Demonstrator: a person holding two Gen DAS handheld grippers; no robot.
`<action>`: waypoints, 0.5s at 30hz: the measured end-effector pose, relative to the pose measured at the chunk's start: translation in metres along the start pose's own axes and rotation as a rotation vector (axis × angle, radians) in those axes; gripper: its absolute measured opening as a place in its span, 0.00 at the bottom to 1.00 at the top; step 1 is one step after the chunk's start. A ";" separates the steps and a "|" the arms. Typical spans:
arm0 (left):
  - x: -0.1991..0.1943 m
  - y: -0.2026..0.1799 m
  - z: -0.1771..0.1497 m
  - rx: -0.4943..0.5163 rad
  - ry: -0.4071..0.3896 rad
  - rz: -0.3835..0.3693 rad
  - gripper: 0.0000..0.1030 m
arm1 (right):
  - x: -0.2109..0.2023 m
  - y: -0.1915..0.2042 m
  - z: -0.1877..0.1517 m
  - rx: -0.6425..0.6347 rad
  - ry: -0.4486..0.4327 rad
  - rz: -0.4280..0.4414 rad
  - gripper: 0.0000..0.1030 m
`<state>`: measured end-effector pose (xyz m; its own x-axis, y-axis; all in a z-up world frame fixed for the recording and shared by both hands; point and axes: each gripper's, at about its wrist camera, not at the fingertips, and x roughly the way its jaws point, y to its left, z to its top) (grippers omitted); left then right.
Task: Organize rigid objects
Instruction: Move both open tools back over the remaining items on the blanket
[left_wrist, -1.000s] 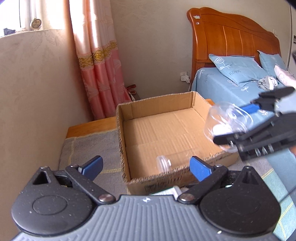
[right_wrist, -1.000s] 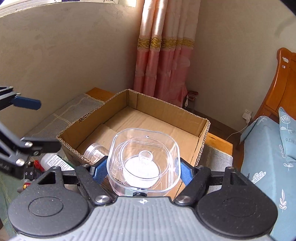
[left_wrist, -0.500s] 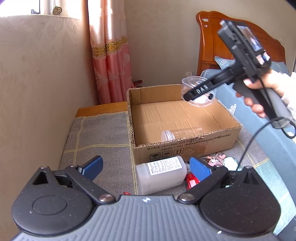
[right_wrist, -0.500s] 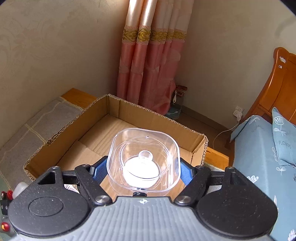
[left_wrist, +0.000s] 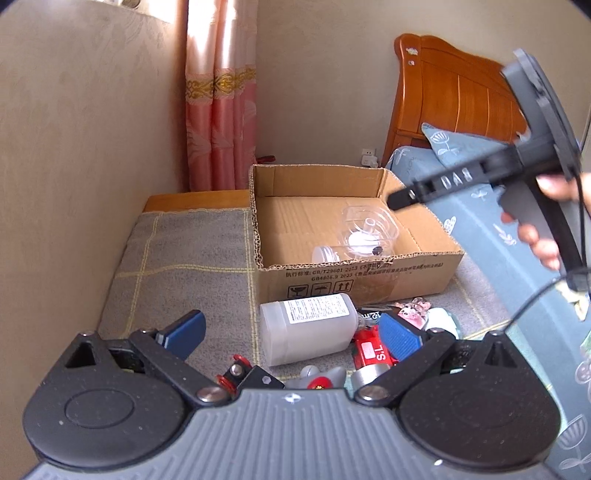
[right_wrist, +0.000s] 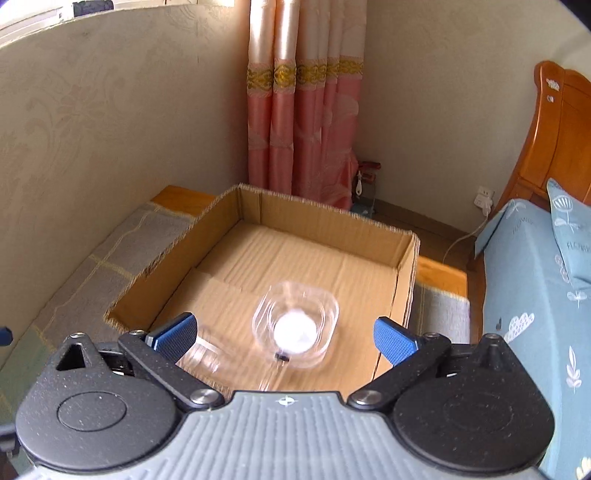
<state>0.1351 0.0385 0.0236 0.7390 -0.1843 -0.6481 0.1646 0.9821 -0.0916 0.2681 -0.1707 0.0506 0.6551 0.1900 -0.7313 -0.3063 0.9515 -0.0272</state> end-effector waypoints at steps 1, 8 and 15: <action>-0.001 0.002 -0.001 -0.011 -0.004 0.001 0.97 | -0.003 0.001 -0.006 0.005 0.004 -0.001 1.00; -0.010 0.012 -0.018 -0.021 -0.006 0.040 0.97 | -0.024 0.008 -0.047 0.015 0.008 -0.028 1.00; -0.005 0.014 -0.045 -0.021 0.033 0.007 0.97 | -0.038 0.014 -0.097 0.046 -0.012 -0.035 1.00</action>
<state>0.1044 0.0553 -0.0089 0.7184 -0.1762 -0.6730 0.1450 0.9841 -0.1029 0.1721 -0.1884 0.0123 0.6735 0.1589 -0.7219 -0.2510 0.9678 -0.0211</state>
